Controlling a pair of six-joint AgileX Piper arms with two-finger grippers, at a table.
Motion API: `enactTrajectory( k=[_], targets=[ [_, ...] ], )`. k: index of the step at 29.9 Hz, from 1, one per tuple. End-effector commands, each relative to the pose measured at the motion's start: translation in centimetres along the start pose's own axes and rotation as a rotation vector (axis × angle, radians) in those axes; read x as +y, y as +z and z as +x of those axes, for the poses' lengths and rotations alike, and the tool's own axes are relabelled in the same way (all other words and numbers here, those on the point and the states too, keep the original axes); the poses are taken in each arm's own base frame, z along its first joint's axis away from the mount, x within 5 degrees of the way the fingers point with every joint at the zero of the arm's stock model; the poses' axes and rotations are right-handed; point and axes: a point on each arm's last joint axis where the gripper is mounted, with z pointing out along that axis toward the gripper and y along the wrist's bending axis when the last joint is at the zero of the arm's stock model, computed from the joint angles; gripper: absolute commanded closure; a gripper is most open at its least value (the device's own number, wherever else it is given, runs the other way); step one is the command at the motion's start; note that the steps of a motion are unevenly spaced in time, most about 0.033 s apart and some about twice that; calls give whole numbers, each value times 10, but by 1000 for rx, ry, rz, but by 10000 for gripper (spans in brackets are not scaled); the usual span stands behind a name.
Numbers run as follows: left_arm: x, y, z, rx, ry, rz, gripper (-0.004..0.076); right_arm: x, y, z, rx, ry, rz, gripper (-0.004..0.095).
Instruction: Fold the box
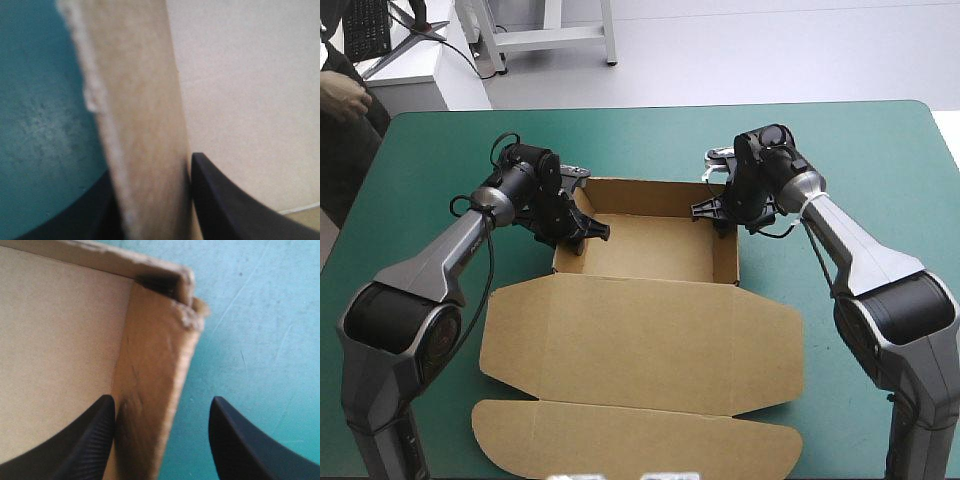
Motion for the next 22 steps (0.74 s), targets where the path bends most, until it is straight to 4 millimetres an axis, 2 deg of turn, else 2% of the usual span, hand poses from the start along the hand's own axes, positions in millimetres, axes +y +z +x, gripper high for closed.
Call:
enactTrajectory(
  k=[1,4,6,9,11,14,17,22],
  targets=[
    [-5,-36,-3,-109,20,11,306,-2,-32,0,-66,19,-4,378],
    [-4,-36,-3,-114,23,2,241,-3,-34,0,-71,21,-5,379],
    [-3,-37,-3,-116,28,-9,238,-3,-41,1,-87,21,-8,379],
    [-3,-45,-4,-122,35,-25,240,-3,-59,3,-131,20,-15,379],
    [-2,-58,-6,-136,45,-52,241,-3,-76,3,-175,17,-23,379],
    [-1,-88,-13,-218,60,-95,241,-4,-105,5,-256,16,-33,379],
    [-4,-129,-17,-358,66,-88,241,-6,-134,12,-333,-22,-37,379],
    [-10,-201,-10,-589,72,-59,241,-8,-165,24,-403,-60,-47,401]
  ],
)
